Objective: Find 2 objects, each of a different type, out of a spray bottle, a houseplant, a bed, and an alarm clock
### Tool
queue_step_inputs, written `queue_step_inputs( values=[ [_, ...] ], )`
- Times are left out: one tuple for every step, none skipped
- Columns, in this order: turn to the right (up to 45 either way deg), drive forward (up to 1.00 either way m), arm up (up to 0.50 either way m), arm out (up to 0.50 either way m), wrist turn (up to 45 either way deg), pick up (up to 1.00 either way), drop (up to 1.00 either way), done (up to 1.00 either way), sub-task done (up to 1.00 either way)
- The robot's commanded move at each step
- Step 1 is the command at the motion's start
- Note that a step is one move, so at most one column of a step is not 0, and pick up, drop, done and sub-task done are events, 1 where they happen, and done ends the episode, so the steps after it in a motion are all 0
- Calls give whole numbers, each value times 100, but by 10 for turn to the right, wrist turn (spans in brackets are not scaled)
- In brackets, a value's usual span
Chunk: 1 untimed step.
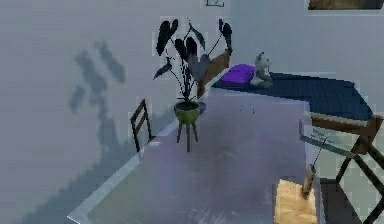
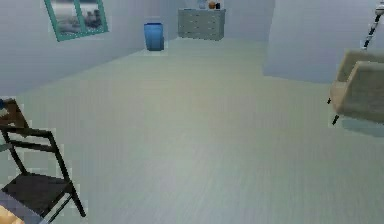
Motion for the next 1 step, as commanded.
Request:
queue_step_inputs(
  values=[
    [0, 0, 0, 0, 0, 0, 0, 100, 0]
  ],
)
